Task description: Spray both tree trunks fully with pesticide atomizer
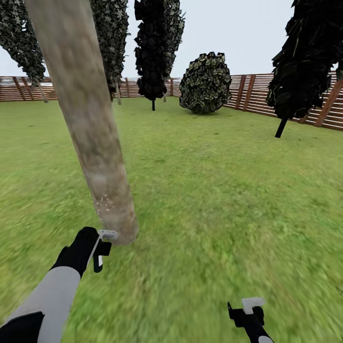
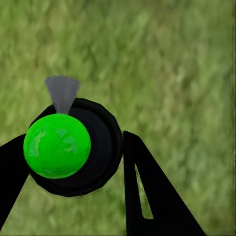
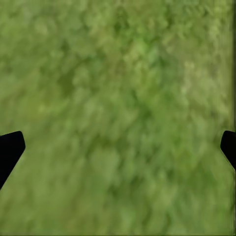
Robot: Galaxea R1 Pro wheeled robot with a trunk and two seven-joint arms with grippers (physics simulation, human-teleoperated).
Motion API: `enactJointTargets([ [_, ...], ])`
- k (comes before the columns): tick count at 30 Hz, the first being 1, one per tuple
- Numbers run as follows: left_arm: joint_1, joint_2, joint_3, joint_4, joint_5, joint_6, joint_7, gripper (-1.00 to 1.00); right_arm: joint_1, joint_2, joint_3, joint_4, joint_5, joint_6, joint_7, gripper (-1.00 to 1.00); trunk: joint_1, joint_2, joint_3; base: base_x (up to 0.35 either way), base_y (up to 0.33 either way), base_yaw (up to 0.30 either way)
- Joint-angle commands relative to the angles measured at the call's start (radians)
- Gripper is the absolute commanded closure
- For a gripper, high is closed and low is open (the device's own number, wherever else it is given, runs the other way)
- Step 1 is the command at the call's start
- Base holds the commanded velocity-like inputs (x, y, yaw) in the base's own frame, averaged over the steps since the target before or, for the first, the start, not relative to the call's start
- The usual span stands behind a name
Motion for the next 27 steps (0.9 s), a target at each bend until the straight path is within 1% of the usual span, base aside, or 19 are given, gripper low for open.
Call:
enactJointTargets([
  [1,0.0,-0.003,0.005,-0.002,-0.011,0.001,-0.009,1.0,-0.001,0.0,-0.007,0.001,0.011,-0.003,-0.003,-1.0,0.0,0.0,-0.001,0.197,-0.225,0.013],
  [4,0.001,-0.009,0.008,-0.002,-0.01,-0.001,-0.009,1.0,-0.001,0.0,-0.007,0.001,0.011,-0.003,-0.003,-1.0,0.0,0.0,-0.001,0.22,-0.21,0.126],
  [10,0.001,-0.011,0.007,-0.015,-0.009,-0.002,-0.01,1.0,-0.001,0.001,-0.007,0.001,0.011,-0.003,-0.003,-1.0,0.0,0.0,-0.001,0.189,-0.218,0.264],
  [16,0.0,-0.014,0.004,-0.017,-0.009,-0.002,-0.01,1.0,-0.001,0.001,-0.007,0.001,0.011,-0.003,-0.003,-1.0,0.0,0.0,-0.001,0.009,-0.273,0.276],
  [27,0.0,-0.014,-0.002,-0.015,-0.011,0.004,-0.01,1.0,-0.001,0.0,-0.007,0.001,0.011,-0.003,-0.003,-1.0,0.0,0.0,-0.001,-0.061,-0.277,0.276],
])
